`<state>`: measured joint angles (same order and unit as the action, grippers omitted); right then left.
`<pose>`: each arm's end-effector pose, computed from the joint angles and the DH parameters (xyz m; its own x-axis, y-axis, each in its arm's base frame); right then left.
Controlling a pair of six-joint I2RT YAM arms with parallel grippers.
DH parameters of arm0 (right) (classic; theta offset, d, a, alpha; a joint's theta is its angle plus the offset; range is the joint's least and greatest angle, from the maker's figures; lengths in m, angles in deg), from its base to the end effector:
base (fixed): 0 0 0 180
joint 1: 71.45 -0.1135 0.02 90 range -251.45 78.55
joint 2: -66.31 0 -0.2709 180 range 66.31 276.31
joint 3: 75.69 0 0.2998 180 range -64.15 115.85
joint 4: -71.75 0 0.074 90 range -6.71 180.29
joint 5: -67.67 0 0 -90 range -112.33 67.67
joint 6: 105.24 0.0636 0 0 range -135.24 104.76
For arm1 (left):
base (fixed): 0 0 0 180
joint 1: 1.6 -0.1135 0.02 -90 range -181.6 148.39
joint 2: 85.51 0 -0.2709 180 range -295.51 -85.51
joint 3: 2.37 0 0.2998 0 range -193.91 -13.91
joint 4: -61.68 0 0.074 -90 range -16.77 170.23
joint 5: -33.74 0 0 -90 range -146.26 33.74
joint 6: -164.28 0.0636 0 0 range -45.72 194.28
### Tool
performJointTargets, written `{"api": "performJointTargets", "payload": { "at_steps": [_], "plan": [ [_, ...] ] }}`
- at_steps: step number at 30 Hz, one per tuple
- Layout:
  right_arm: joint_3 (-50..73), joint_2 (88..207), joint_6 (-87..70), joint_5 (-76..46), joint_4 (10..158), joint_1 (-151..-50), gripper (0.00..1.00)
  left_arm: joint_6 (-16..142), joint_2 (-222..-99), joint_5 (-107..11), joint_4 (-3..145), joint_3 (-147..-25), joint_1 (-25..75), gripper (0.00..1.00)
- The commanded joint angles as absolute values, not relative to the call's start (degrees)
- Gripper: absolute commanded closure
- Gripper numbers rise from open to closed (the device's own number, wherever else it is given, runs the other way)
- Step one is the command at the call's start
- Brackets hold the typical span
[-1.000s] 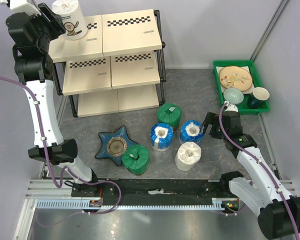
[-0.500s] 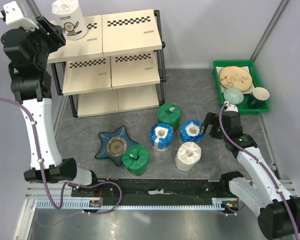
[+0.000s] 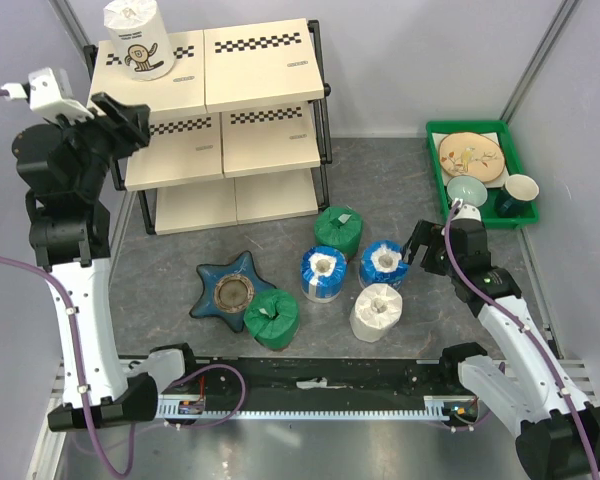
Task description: Place and organize the paper towels onto the shelf
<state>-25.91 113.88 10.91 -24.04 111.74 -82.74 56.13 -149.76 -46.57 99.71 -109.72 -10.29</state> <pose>0.2412 0.0462 0.2407 -0.6153 0.3264 -0.7175 0.1099 0.9369 0.3319 0.2560 0.0283 0.5744 0.0778 -0.2987 -0.9512 0.0432 0.9542 -0.2962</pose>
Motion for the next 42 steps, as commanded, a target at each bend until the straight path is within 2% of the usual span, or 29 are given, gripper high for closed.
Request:
{"api": "performJointTargets", "payload": {
  "at_steps": [1, 8, 11, 13, 18, 29, 32, 42],
  "plan": [
    [-23.0, 113.4, 11.5, -23.9, 112.7, -82.7, 0.02, 51.4, -145.8, -38.4, 98.1, -101.3, -10.6, 0.29],
    [-22.1, 113.6, 11.7, -22.9, 113.2, -82.7, 0.02, 52.2, -140.6, -36.7, 98.1, -91.6, -7.8, 0.26],
    [-21.8, 112.9, 11.7, -22.9, 113.6, -82.6, 0.02, 52.8, -141.0, -35.3, 98.6, -89.9, -3.4, 0.25],
    [-21.8, 112.5, 11.7, -23.3, 113.8, -82.8, 0.02, 53.7, -141.6, -36.5, 99.8, -89.5, 2.7, 0.25],
    [-21.5, 112.3, 12.4, -23.6, 114.1, -82.7, 0.01, 54.9, -143.1, -51.1, 101.1, -88.6, 23.4, 0.24],
    [-18.3, 110.1, 15.0, -28.7, 116.7, -82.7, 0.02, 48.2, -146.9, -68.0, 98.3, -77.8, 55.4, 0.23],
    [-17.5, 110.0, 15.4, -29.9, 117.4, -82.6, 0.02, 47.2, -149.9, -71.9, 98.3, -77.5, 61.9, 0.23],
    [-14.2, 105.9, 17.2, -36.1, 119.3, -82.7, 0.02, 41.5, -160.2, -71.6, 89.6, -75.0, 70.6, 0.23]
  ]
}}
